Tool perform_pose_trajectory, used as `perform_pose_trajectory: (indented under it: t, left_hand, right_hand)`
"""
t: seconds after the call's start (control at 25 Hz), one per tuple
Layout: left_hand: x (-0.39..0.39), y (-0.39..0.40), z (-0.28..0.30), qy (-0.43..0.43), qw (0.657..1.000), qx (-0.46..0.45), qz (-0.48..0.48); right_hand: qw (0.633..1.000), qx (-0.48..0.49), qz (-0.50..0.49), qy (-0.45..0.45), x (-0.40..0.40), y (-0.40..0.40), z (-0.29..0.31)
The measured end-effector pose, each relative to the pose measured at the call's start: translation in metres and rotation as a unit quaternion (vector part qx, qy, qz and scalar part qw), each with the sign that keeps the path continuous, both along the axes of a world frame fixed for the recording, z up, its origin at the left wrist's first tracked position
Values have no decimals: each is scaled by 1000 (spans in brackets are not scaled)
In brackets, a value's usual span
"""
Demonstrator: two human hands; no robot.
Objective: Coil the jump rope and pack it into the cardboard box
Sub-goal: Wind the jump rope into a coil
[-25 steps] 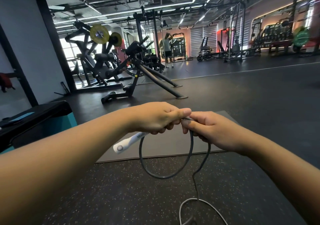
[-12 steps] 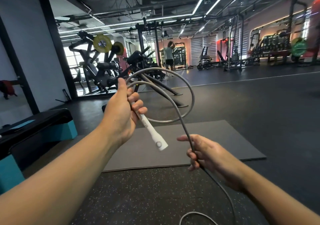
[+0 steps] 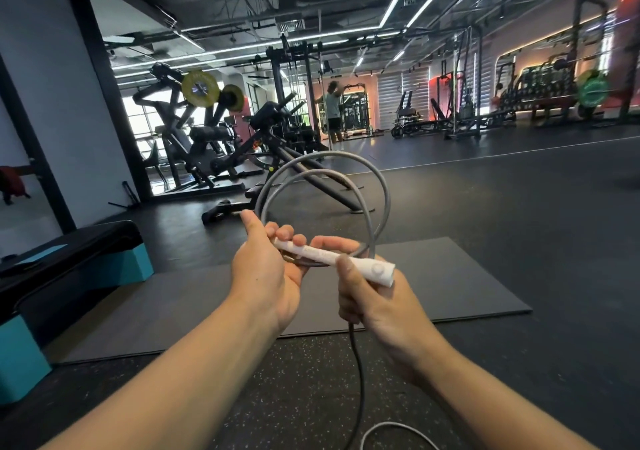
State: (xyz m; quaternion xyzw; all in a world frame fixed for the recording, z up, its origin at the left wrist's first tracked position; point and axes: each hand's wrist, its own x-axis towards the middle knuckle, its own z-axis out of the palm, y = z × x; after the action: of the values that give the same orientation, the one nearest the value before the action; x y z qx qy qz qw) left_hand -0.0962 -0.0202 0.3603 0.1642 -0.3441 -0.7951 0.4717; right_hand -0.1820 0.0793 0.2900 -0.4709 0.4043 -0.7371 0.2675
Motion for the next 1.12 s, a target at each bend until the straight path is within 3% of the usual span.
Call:
perform_pose_trajectory:
  t: [0.12, 0.32, 0.52, 0.72, 0.8, 0.88, 0.92, 0.96, 1.04, 1.12]
  left_hand:
    - [1, 6, -12, -43, 998, 1, 47]
    - [-3, 11, -23, -81, 994, -27, 75]
    - [2, 1, -30, -204, 955, -175, 127]
    - [7, 7, -48, -240, 941, -176, 160]
    - [12, -1, -55, -294, 927, -185, 143]
    - [20, -12, -60, -375, 887, -232, 136]
    - [27, -15, -57, -415, 850, -287, 151]
    - [33, -17, -51, -433, 801, -370, 184]
    - [43, -8, -16, -375, 687, -573, 244]
    - [39, 12, 33, -321, 549, -747, 191]
  right_hand:
    - [994, -17, -8, -109, 0, -2, 5]
    - [983, -5, -30, -182, 3, -1, 7]
    - [981, 33, -26, -191, -8, 3, 11]
    - [972, 35, -20, -231, -6, 0, 7]
    - [978, 41, -37, -200, -8, -2, 5]
    - [990, 69, -56, -108, -16, 1, 9]
    - [992, 90, -62, -57, -21, 4, 15]
    - [991, 114, -72, 4, -27, 6, 21]
    - [964, 171, -111, 173, -38, 10, 35]
    - [909, 210, -130, 335, -43, 10, 48]
